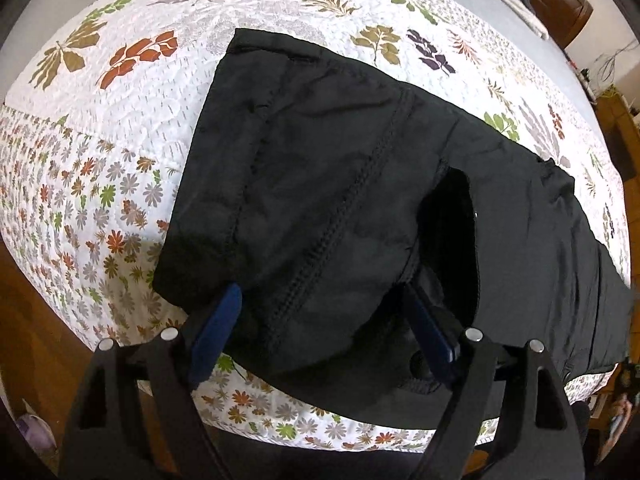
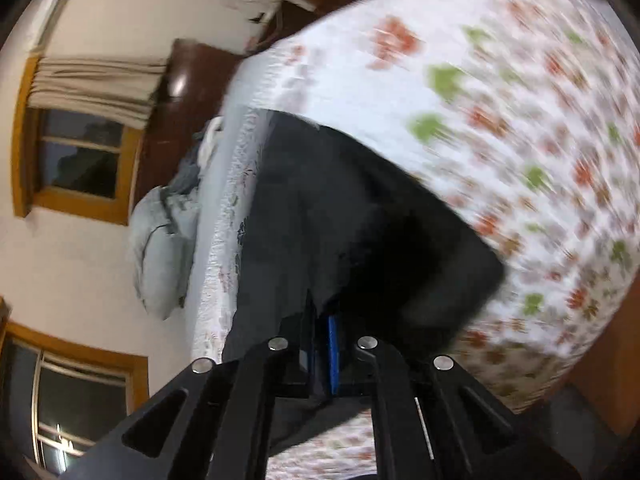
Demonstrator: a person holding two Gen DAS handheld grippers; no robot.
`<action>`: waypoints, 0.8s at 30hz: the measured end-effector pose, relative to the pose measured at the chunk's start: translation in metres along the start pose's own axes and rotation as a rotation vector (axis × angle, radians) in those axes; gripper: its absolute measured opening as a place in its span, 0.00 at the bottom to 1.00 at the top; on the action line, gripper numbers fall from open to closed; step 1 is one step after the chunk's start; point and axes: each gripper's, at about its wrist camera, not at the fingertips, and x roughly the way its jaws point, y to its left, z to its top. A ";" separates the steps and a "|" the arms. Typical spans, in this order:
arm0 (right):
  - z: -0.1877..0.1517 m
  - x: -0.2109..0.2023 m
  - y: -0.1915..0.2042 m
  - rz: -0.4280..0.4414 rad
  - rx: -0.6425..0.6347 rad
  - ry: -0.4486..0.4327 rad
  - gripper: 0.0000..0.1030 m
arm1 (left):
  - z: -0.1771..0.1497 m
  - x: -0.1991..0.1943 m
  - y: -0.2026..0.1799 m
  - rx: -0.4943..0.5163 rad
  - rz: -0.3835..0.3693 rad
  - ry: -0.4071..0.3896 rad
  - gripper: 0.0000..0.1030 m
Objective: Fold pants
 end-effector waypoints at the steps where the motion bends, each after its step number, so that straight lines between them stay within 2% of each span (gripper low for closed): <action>1: 0.000 -0.001 -0.009 0.018 0.036 -0.002 0.05 | 0.001 0.001 0.000 0.001 0.000 0.007 0.81; 3: 0.001 -0.005 -0.012 0.036 0.060 -0.006 0.10 | 0.004 0.002 -0.001 0.004 0.003 0.015 0.81; 4: 0.001 -0.006 -0.013 0.038 0.077 -0.005 0.20 | 0.005 0.003 -0.002 0.006 0.009 0.018 0.81; 5: 0.002 -0.007 -0.015 0.045 0.098 0.001 0.46 | 0.006 0.004 -0.003 0.009 0.014 0.020 0.81; 6: 0.003 -0.008 -0.017 0.058 0.110 0.001 0.55 | 0.007 0.005 -0.004 0.013 0.021 0.023 0.81; 7: 0.004 -0.008 -0.018 0.067 0.120 -0.004 0.58 | 0.008 0.005 -0.005 0.014 0.023 0.025 0.81; 9: 0.004 -0.007 -0.015 0.060 0.135 0.003 0.58 | 0.010 0.007 -0.006 0.016 0.028 0.032 0.81; 10: 0.004 -0.006 -0.014 0.056 0.143 0.010 0.56 | 0.011 0.007 -0.007 0.017 0.032 0.035 0.80; 11: 0.005 0.005 -0.009 0.051 0.147 0.028 0.41 | 0.012 0.008 -0.008 0.020 0.038 0.040 0.79; 12: 0.003 0.010 -0.004 0.052 0.136 0.045 0.32 | 0.014 0.009 -0.009 0.018 0.044 0.047 0.78; 14: -0.005 0.008 0.004 0.031 0.090 0.029 0.03 | 0.018 0.011 -0.010 0.014 0.048 0.058 0.75; 18: -0.014 0.010 -0.011 -0.012 0.152 0.008 0.03 | 0.023 0.013 -0.007 -0.003 0.052 0.071 0.72; 22: -0.020 0.003 -0.012 -0.020 0.129 0.003 0.03 | 0.027 0.010 0.001 -0.035 0.062 0.078 0.57; 24: -0.018 0.008 -0.020 -0.033 0.144 0.031 0.03 | 0.029 0.010 0.005 -0.038 0.048 0.083 0.55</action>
